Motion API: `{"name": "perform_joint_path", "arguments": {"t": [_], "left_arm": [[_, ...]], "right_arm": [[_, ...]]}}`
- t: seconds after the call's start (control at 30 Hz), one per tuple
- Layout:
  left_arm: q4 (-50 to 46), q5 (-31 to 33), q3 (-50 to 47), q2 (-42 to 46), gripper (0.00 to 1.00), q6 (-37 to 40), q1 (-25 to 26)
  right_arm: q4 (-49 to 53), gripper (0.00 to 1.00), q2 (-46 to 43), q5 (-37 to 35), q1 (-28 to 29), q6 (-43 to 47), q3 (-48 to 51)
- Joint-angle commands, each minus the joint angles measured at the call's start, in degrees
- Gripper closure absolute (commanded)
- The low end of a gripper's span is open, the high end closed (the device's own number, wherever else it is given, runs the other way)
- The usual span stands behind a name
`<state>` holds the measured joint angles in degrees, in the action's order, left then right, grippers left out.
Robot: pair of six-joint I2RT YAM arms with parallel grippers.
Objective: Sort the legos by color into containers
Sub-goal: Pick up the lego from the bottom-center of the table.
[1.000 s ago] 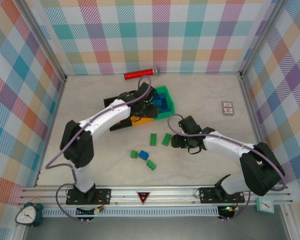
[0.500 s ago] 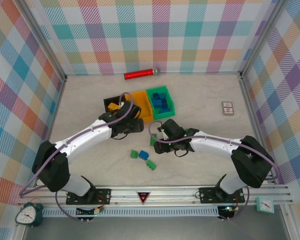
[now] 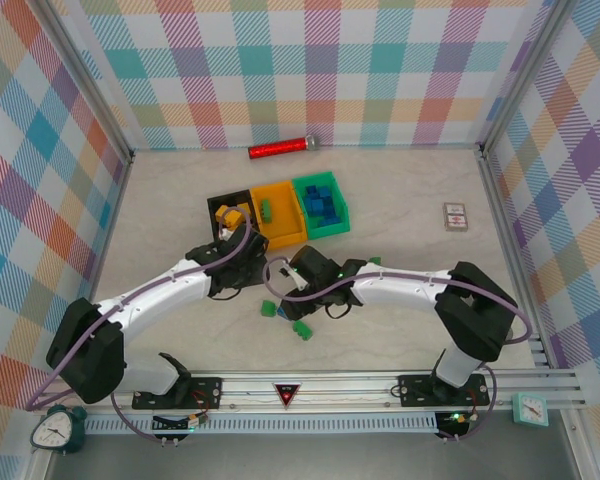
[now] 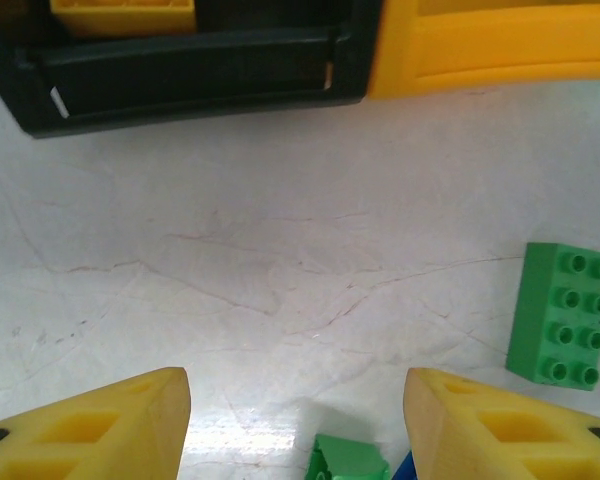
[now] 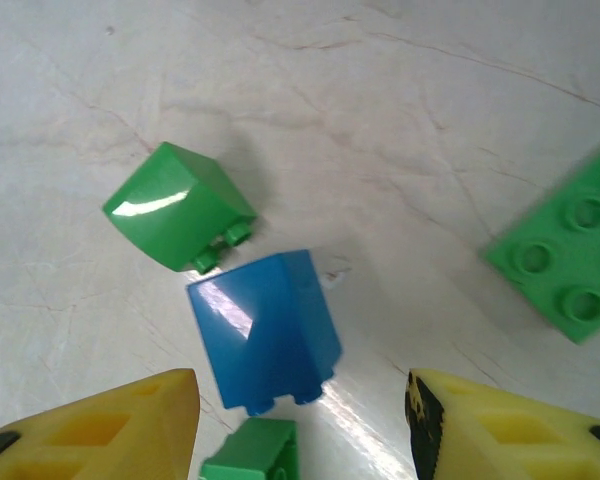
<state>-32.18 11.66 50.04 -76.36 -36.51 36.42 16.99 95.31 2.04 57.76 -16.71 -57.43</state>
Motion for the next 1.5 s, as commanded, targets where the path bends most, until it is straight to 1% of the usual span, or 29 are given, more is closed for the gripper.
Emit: {"name": "perform_joint_path", "arguments": {"t": [0.0, 0.33, 0.83, 0.9, 1.07, 1.13, 1.33, 1.47], "left_arm": [[0.14, 1.53, -1.07, 1.73, 0.42, -1.56, -0.9], [-0.12, 2.01, -1.7, 2.31, 0.42, -1.74, -1.27], [-0.14, 1.95, -1.98, 1.74, 0.42, -2.17, -1.36], [-0.26, 1.93, -1.98, 1.71, 0.42, -2.31, -1.38], [-0.25, 1.96, -1.95, 1.72, 0.42, -2.17, -1.4], [-0.33, 1.94, -1.79, 1.52, 0.42, -2.16, -1.41], [-0.32, 1.95, -1.71, 1.58, 0.42, -2.15, -1.4], [-0.51, 1.57, -1.8, 1.77, 0.42, -2.15, -1.44]], "right_arm": [[1.44, 0.42, 1.49, 0.68, 1.04, 2.45, -2.35], [2.89, 0.42, 4.79, 0.08, 3.0, 3.52, -4.7], [5.06, 0.43, 8.74, -2.26, 3.77, 3.88, -7.08], [5.2, 0.46, 9.1, -2.57, 3.84, 3.79, -7.26], [4.87, 0.6, 8.46, -3.01, 3.85, 3.7, -7.08], [4.77, 0.62, 8.02, -3.22, 3.9, 3.7, -7.16], [4.32, 0.64, 5.0, -4.98, 3.76, 3.69, -7.0], [3.71, 0.64, 1.91, -5.31, 1.75, 3.27, -6.58]]}}
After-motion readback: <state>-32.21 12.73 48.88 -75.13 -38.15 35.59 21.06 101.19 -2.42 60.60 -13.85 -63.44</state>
